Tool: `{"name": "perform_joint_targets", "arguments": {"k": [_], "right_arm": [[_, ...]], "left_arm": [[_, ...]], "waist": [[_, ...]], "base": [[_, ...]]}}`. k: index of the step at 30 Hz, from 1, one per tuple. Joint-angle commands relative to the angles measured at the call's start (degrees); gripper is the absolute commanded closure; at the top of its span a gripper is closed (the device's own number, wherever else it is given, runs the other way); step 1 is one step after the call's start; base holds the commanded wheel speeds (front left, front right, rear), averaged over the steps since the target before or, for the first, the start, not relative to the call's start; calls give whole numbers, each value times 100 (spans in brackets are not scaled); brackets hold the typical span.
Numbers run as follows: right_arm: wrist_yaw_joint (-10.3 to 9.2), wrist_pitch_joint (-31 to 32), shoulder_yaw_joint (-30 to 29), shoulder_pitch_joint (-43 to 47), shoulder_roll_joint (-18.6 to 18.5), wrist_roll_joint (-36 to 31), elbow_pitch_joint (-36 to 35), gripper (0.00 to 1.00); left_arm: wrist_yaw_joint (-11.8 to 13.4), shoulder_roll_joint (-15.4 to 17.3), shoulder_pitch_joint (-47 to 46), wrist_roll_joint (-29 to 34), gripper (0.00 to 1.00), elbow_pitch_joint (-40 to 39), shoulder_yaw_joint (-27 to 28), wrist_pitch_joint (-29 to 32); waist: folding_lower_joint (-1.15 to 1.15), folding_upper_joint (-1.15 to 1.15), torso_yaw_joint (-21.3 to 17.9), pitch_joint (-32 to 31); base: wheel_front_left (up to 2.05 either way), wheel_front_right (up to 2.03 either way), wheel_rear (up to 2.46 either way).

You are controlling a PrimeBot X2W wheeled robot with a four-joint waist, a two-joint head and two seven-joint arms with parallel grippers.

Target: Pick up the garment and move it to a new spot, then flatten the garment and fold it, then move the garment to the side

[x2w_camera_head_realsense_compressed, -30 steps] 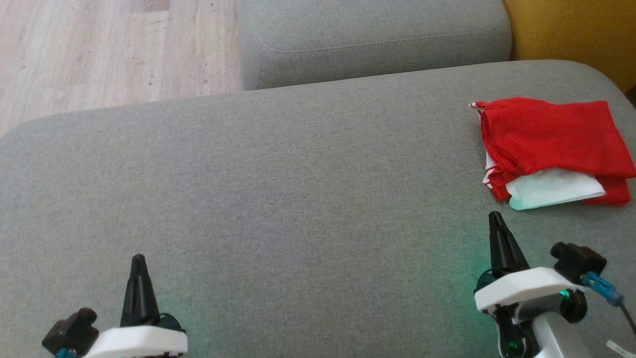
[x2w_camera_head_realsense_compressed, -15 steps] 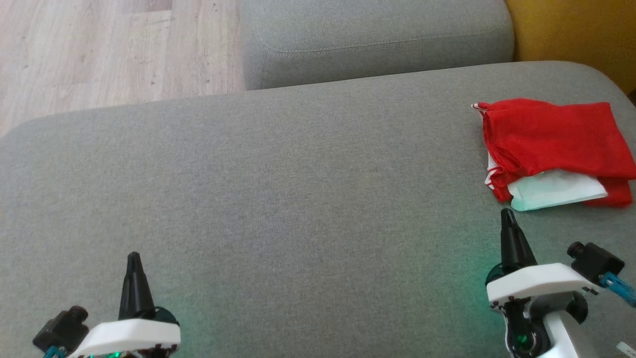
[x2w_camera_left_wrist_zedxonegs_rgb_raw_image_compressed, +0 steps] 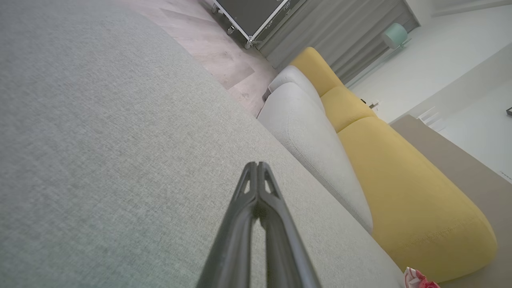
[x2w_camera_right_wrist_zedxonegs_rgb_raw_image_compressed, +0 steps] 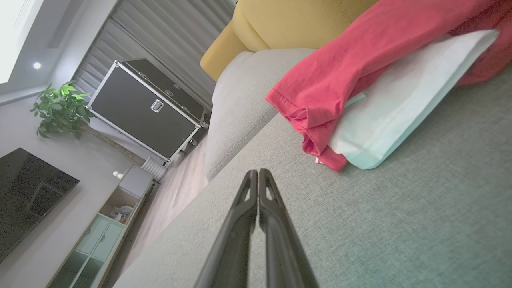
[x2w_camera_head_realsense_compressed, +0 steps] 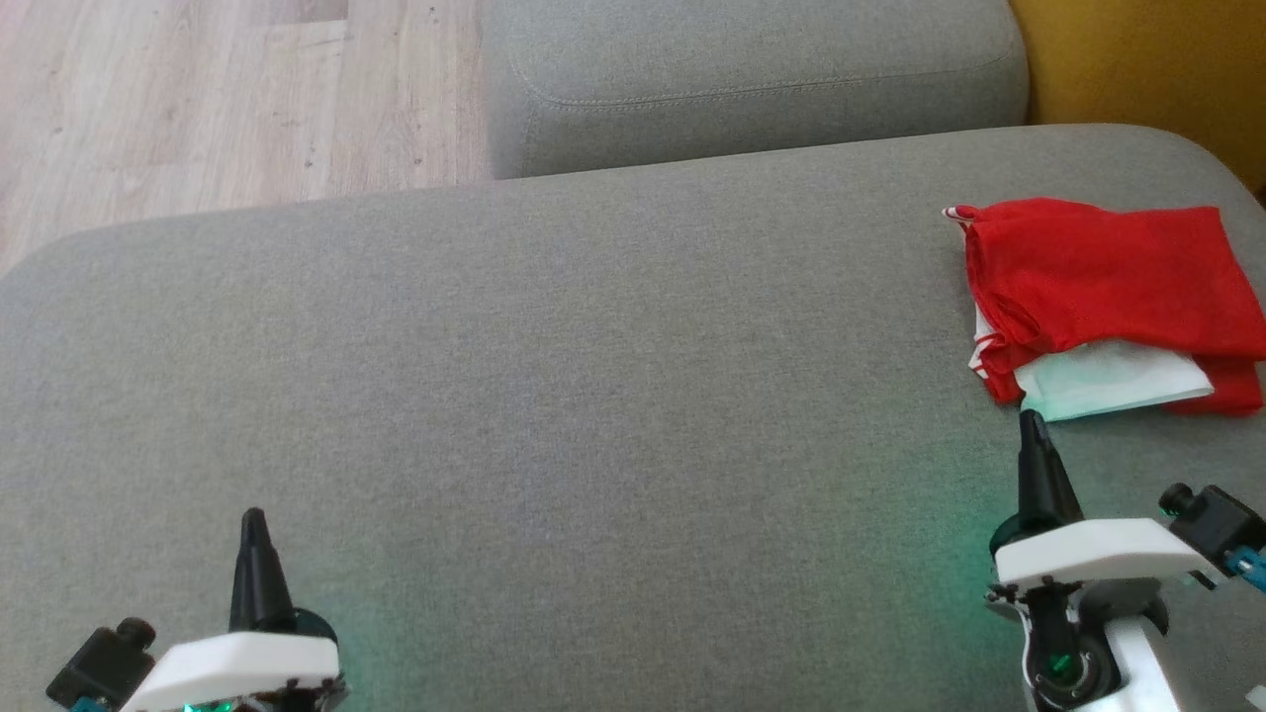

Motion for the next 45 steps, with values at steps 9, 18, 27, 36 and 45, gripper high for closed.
{"name": "perform_joint_targets", "arguments": {"k": [9,18,27,36,45], "right_arm": [[-2,169,-81,-160,-7,627,-314,100],[-2,317,-175,-134,-6,1171,-409,100],[-3,465,-270,-107,-4,1715,-504,100],[-3,613,-364,-81,-2,2260,-598,100],[-3,744,-447,-58,0,2742,-682,100]], "left_arm": [[4,25,-358,-554,100,-237,157,155],[5,27,-396,-1050,100,-258,205,307],[6,29,-435,-1547,100,-280,254,460],[6,30,-473,-2044,100,-301,302,612],[7,32,-508,-2483,100,-320,345,747]], "waist": [[0,0,20,-2],[0,0,41,-4],[0,0,62,-6],[0,0,82,-8],[0,0,101,-10]], "base": [[0,0,0],[0,0,0],[0,0,0],[0,0,0],[0,0,0]]}}
